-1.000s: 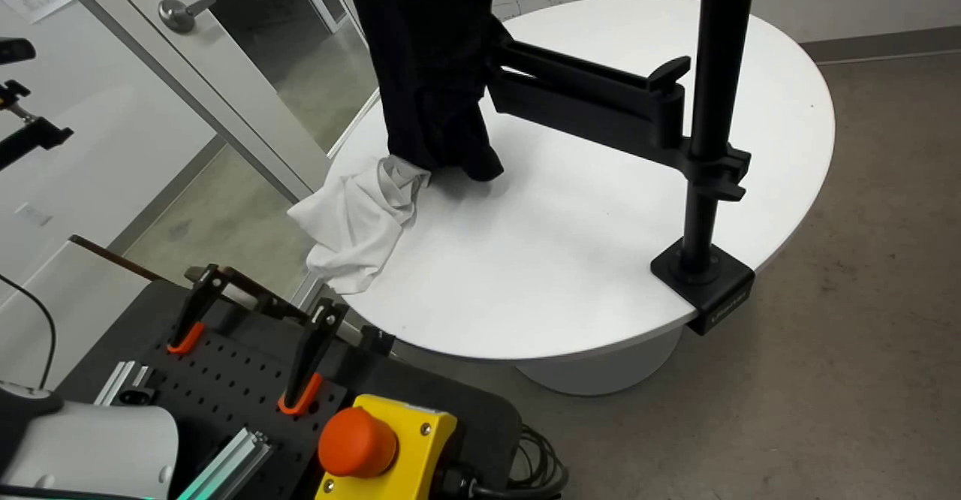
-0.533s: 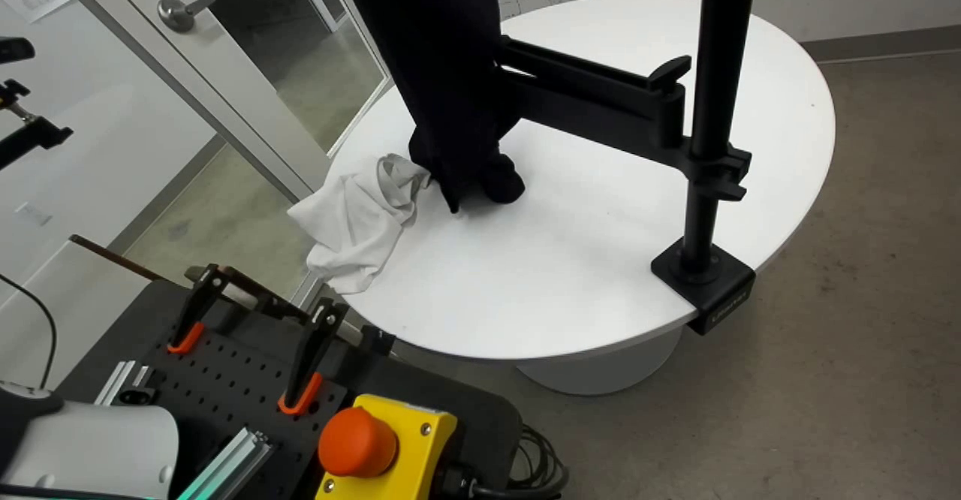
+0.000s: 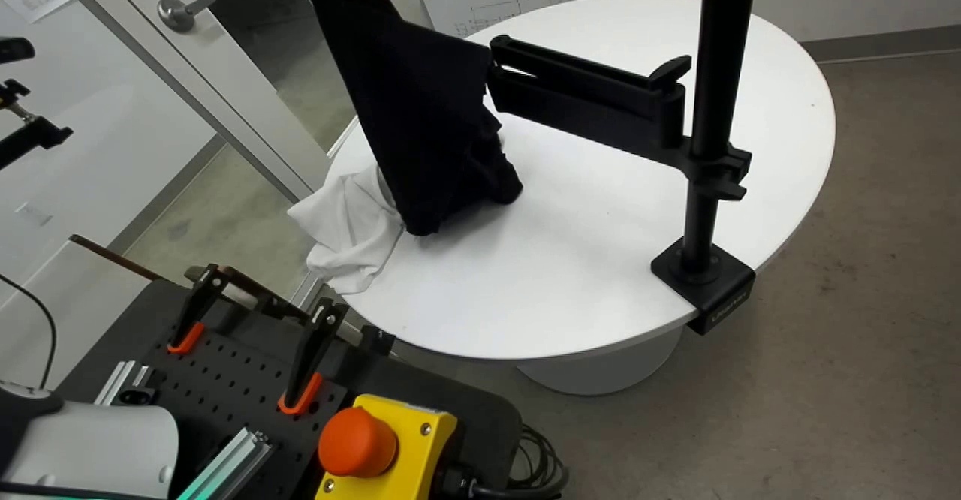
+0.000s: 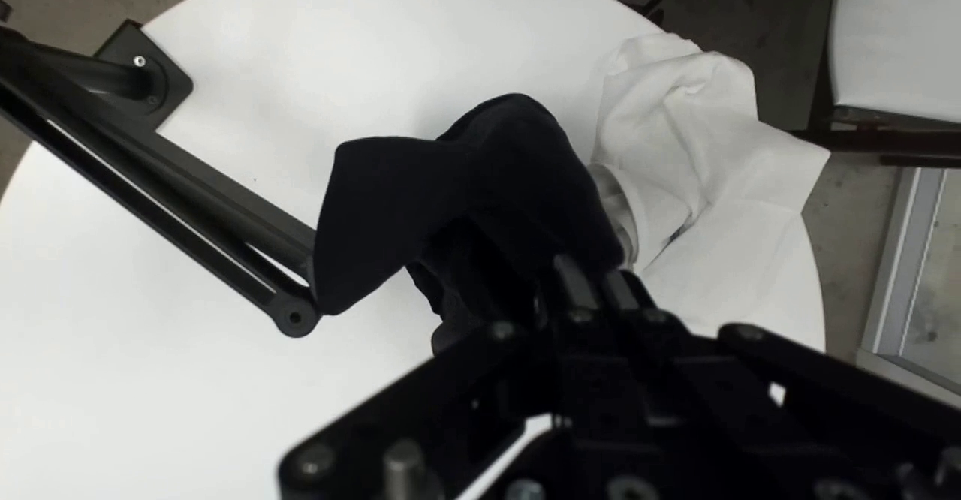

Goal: Pick up the black cloth from the tripod and put it on the table.

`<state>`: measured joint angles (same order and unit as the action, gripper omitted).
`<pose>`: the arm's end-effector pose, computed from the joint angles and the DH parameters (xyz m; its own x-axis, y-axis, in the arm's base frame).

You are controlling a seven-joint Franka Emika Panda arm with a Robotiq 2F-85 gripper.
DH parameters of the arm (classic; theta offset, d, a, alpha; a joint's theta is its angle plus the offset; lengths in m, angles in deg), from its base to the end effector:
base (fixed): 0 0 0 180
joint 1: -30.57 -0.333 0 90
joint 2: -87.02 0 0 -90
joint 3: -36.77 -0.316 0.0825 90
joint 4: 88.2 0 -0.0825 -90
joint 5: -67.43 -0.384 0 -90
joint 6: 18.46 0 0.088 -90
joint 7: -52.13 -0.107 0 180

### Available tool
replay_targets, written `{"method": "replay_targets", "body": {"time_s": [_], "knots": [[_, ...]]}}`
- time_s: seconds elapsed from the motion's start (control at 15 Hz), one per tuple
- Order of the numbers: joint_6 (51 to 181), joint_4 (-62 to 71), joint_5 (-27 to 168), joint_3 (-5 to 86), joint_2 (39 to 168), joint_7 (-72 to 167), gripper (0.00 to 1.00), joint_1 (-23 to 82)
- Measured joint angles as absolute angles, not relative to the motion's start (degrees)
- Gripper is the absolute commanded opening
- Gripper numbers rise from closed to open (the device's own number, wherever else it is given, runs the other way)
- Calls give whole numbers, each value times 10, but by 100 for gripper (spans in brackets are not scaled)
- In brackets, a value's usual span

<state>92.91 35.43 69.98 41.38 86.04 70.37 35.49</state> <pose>0.5028 -0.0875 0.3905 0.9653 0.1709 -0.1974 0.1689 -0.9853 -0.0271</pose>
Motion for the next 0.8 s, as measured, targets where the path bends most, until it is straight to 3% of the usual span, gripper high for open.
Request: {"method": "replay_targets", "body": {"time_s": [0.6, 0.67, 0.8], "knots": [[1012, 373, 669, 389, 889, 669, 1, 331], [1025, 370, 665, 389, 896, 660, 29, 331], [1046, 362, 660, 389, 910, 640, 36, 331]]}}
